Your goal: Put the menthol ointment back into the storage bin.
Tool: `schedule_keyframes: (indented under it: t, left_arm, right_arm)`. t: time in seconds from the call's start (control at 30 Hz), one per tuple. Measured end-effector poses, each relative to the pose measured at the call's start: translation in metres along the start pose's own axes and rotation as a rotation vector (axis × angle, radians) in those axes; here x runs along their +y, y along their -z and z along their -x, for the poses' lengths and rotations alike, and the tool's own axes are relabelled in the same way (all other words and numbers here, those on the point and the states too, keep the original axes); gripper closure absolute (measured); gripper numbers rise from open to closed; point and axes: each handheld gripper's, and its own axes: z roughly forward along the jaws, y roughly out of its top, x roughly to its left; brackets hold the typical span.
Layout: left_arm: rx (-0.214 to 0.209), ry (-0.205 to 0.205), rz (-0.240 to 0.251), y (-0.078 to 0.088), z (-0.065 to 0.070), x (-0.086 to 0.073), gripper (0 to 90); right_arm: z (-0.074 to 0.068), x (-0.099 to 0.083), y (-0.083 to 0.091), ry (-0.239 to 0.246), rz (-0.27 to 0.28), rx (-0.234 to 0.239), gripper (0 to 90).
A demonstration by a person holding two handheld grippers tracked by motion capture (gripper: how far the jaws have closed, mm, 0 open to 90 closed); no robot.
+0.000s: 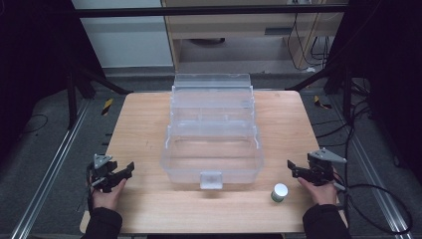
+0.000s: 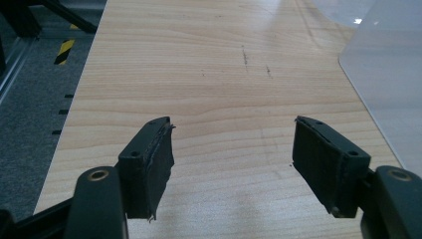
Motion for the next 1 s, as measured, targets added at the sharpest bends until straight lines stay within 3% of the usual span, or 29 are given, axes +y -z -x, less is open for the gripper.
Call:
schedule_keyframes:
  t: [0.17,0.2,0.43,0.53,0.63,0.67,0.8,0.9,1.0]
  left_arm:
    - [-0.005,0.000,0.001,0.001,0.000,0.001,32.9]
    - [-0.003,-0.008,-0.003,0.001,0.000,0.001,33.3]
    - [-0.002,-0.015,-0.013,0.000,0.000,0.001,33.7]
    - [-0.002,-0.018,-0.017,-0.001,0.000,0.001,33.6]
    - [-0.001,-0.018,-0.018,-0.001,0.000,0.001,33.5]
    - [0.000,-0.020,-0.020,-0.001,0.000,0.001,33.3]
    - [0.002,-0.021,-0.023,-0.001,0.000,0.001,33.2]
    - [0.001,-0.025,-0.028,-0.002,0.000,0.000,33.1]
    - [0.001,-0.033,-0.032,-0.002,0.001,0.000,33.1]
  right_arm:
    - [-0.002,0.008,0.011,0.051,0.009,0.004,16.1]
    - [-0.002,0.013,0.017,0.089,0.022,0.015,19.0]
    - [-0.006,0.030,0.030,0.125,0.016,0.097,21.0]
    - [-0.008,0.036,0.034,0.157,0.011,0.107,20.2]
    - [-0.009,0.040,0.036,0.168,-0.003,0.122,18.9]
    - [-0.010,0.046,0.038,0.168,-0.018,0.151,17.6]
    - [-0.013,0.051,0.039,0.209,-0.045,0.163,18.1]
    - [-0.019,0.058,0.041,0.286,-0.098,0.183,20.2]
    - [-0.022,0.064,0.043,0.305,-0.119,0.209,22.0]
